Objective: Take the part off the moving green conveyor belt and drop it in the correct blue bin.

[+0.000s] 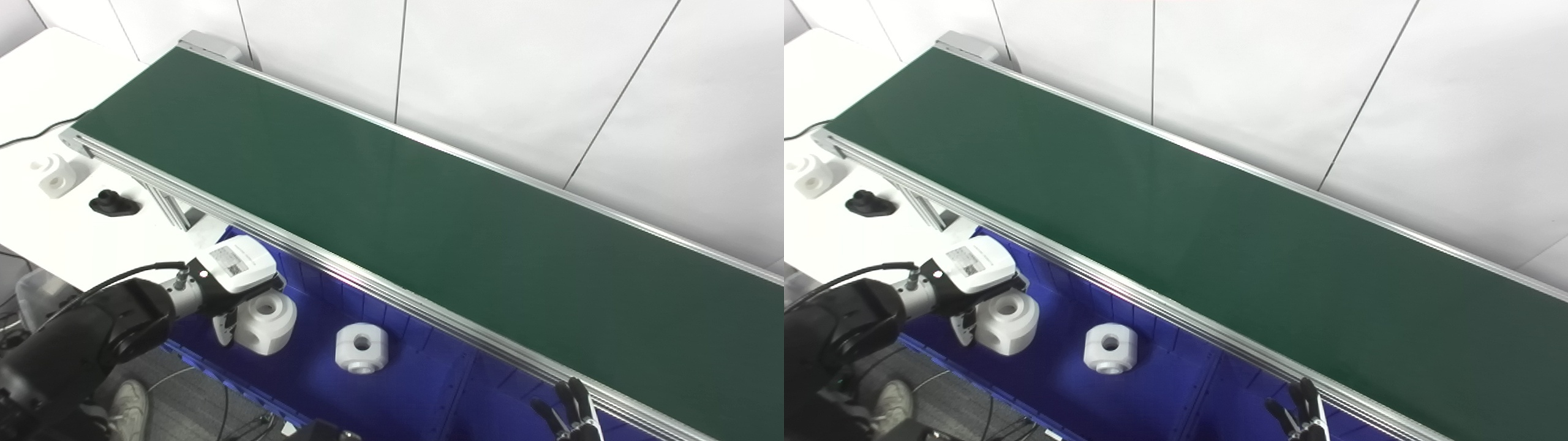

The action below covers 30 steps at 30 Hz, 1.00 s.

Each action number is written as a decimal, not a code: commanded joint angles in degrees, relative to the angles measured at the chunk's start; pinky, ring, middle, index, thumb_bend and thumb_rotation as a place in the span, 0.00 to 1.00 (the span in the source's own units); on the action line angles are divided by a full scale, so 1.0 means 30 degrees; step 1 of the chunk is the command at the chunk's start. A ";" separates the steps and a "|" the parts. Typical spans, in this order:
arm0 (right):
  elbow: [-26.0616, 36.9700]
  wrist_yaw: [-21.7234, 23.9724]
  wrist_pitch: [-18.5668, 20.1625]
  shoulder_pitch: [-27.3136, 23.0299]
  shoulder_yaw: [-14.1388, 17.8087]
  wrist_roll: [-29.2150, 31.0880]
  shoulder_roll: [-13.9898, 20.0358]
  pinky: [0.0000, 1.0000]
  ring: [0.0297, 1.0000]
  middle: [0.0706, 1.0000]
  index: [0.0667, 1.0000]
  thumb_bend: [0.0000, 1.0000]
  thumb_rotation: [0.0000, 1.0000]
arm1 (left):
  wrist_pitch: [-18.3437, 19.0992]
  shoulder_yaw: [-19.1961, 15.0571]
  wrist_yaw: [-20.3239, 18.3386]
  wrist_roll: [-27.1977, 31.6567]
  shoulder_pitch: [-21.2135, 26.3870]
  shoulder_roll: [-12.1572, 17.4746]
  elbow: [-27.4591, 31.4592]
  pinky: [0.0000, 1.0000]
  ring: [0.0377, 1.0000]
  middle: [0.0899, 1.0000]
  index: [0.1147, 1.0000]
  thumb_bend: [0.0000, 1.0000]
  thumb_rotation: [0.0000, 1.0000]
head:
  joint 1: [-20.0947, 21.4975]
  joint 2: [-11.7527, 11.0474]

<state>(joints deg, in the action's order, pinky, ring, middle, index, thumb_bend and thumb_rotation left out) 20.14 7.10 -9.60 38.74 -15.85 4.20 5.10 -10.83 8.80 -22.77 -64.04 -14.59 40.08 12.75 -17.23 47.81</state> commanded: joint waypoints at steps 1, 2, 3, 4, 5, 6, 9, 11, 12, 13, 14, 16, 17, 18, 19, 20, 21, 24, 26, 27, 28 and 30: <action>0.0522 0.0144 -0.0175 0.0135 -0.0051 0.0146 -0.0056 1.00 0.86 0.96 0.98 0.86 0.92 | 0.0536 -0.0245 -0.0652 -0.0169 0.0296 0.0518 0.1204 0.55 0.68 0.72 0.65 0.86 0.38 | -0.0005 0.0019; 0.0534 0.0137 -0.0188 0.0142 -0.0038 0.0136 -0.0057 0.99 0.86 0.96 0.98 0.87 0.92 | 0.0584 -0.0288 -0.0897 -0.0108 0.0266 0.0543 0.1517 0.57 0.71 0.74 0.68 0.91 0.47 | -0.0005 0.0019; 0.0550 0.0136 -0.0195 0.0146 -0.0017 0.0140 -0.0046 0.99 0.85 0.96 0.98 0.86 0.92 | 0.0624 -0.0342 -0.1118 -0.0004 0.0232 0.0553 0.1819 0.58 0.72 0.76 0.70 0.94 0.53 | -0.0035 0.0038; 0.0561 0.0137 -0.0200 0.0150 -0.0002 0.0149 -0.0040 0.98 0.85 0.96 0.98 0.86 0.92 | 0.0653 -0.0385 -0.1279 0.0068 0.0211 0.0548 0.2013 0.59 0.73 0.77 0.71 0.96 0.56 | -0.0035 0.0038; 0.0570 0.0148 -0.0189 0.0142 0.0011 0.0164 -0.0023 0.98 0.85 0.96 0.98 0.86 0.92 | 0.0619 -0.0500 -0.1445 0.0517 0.0133 0.0550 0.2403 0.59 0.73 0.77 0.71 0.97 0.58 | 0.0001 0.0013; 0.0575 0.0157 -0.0179 0.0136 0.0018 0.0173 -0.0012 0.98 0.85 0.96 0.98 0.86 0.91 | 0.0583 -0.0585 -0.1558 0.0841 0.0078 0.0549 0.2664 0.58 0.72 0.77 0.71 0.99 0.61 | 0.0001 0.0013; 0.0594 0.0185 -0.0133 0.0115 0.0066 0.0271 0.0023 0.98 0.84 0.95 0.97 0.86 0.91 | 0.0577 -0.1077 -0.1821 0.2358 -0.0349 0.0413 0.3964 0.59 0.72 0.76 0.71 1.00 0.62 | 0.0046 -0.0004; 0.0600 0.0223 -0.0139 0.0108 0.0094 0.0377 0.0068 0.97 0.84 0.96 0.97 0.86 0.90 | 0.0454 -0.1521 -0.1449 0.3385 -0.0697 0.0160 0.4855 0.58 0.70 0.75 0.70 1.00 0.63 | 0.0083 0.0007; 0.0613 0.0231 -0.0127 0.0111 0.0091 0.0396 0.0075 0.97 0.84 0.95 0.97 0.86 0.90 | 0.0369 -0.1740 -0.1239 0.3811 -0.0868 0.0028 0.5304 0.56 0.69 0.74 0.69 1.00 0.64 | 0.0083 0.0007; 0.0623 0.0224 -0.0126 0.0119 0.0084 0.0377 0.0066 0.97 0.84 0.95 0.97 0.86 0.90 | 0.0141 -0.1978 -0.0795 0.4420 -0.1038 -0.0149 0.5702 0.56 0.68 0.73 0.69 1.00 0.65 | 0.0083 0.0007; 0.0608 0.0226 -0.0184 0.0136 0.0089 0.0332 0.0086 0.97 0.84 0.95 0.97 0.86 0.90 | 0.0037 -0.2184 -0.0526 0.4989 -0.1212 -0.0362 0.6183 0.54 0.66 0.71 0.67 1.00 0.64 | 0.0319 -0.0045; 0.0594 0.0248 -0.0240 0.0172 0.0091 0.0290 0.0133 0.97 0.83 0.95 0.97 0.86 0.91 | -0.0049 -0.2540 -0.0102 0.6535 -0.1522 -0.0859 0.7217 0.52 0.63 0.67 0.64 0.98 0.63 | 0.0550 0.0000; 0.0597 0.0259 -0.0245 0.0189 0.0089 0.0301 0.0148 0.97 0.83 0.95 0.97 0.86 0.91 | -0.0029 -0.2668 -0.0055 0.7098 -0.1619 -0.1044 0.7566 0.52 0.63 0.67 0.64 0.98 0.63 | 0.0550 0.0000; 0.0590 0.0257 -0.0266 0.0208 0.0079 0.0275 0.0146 0.97 0.83 0.95 0.97 0.87 0.91 | 0.0123 -0.2792 0.0383 0.9159 -0.1732 -0.1629 0.8403 0.52 0.63 0.66 0.64 0.98 0.62 | 0.0870 0.0043; 0.0554 0.0240 -0.0344 0.0217 0.0075 0.0176 0.0145 0.97 0.83 0.95 0.97 0.87 0.91 | 0.0499 -0.2865 0.0654 1.1060 -0.1814 -0.2192 0.9291 0.50 0.60 0.64 0.61 0.96 0.61 | 0.1087 0.0092; 0.0501 0.0224 -0.0410 0.0220 0.0070 0.0075 0.0147 0.97 0.83 0.95 0.97 0.87 0.91 | 0.1317 -0.2852 0.0779 1.2931 -0.1843 -0.2900 1.0327 0.48 0.58 0.64 0.60 0.95 0.61 | 0.1326 0.0122; 0.0442 0.0209 -0.0491 0.0224 0.0063 -0.0037 0.0147 0.96 0.83 0.95 0.97 0.87 0.91 | 0.2075 -0.2759 0.0923 1.4613 -0.1845 -0.3591 1.1161 0.47 0.57 0.64 0.59 0.94 0.61 | 0.1655 0.0115; 0.0404 0.0122 -0.0376 0.0185 0.0008 -0.0370 0.0054 0.95 0.82 0.94 0.96 0.88 0.91 | 0.5288 -0.1747 0.1681 1.8562 -0.2112 -0.7063 1.3292 0.48 0.62 0.67 0.61 0.97 0.68 | 0.2729 0.0196; 0.0566 0.0083 -0.0025 0.0044 -0.0096 -0.0522 -0.0089 0.95 0.81 0.94 0.96 0.88 0.91 | 0.6101 -0.0859 0.2471 1.9844 -0.2755 -0.9539 1.3665 0.52 0.67 0.71 0.66 0.98 0.73 | 0.3887 0.0391; 0.0614 0.0051 0.0126 -0.0053 -0.0174 -0.0653 -0.0199 0.94 0.81 0.93 0.95 0.88 0.90 | 0.6038 -0.0566 0.2808 2.0337 -0.3075 -1.0416 1.3400 0.59 0.72 0.75 0.71 0.97 0.74 | 0.5123 0.0504; 0.0637 0.0025 0.0212 -0.0114 -0.0227 -0.0744 -0.0270 0.94 0.81 0.93 0.95 0.87 0.90 | 0.6002 -0.0445 0.2969 2.0646 -0.3255 -1.0908 1.3204 0.66 0.77 0.78 0.77 0.95 0.74 | 0.5123 0.0504; 0.0637 -0.0140 0.0393 -0.0285 -0.0414 -0.1255 -0.0616 0.94 0.82 0.93 0.95 0.87 0.89 | 0.4728 -0.0057 0.3570 1.9963 -0.4140 -1.2346 1.1490 0.78 0.84 0.84 0.84 0.89 0.75 | 0.6506 0.0631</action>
<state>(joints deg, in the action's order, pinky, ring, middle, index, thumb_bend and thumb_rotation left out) 20.11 6.91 -9.03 38.41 -16.53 1.17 4.20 4.70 9.07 -14.19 -3.75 -25.08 1.61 49.64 2.37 49.66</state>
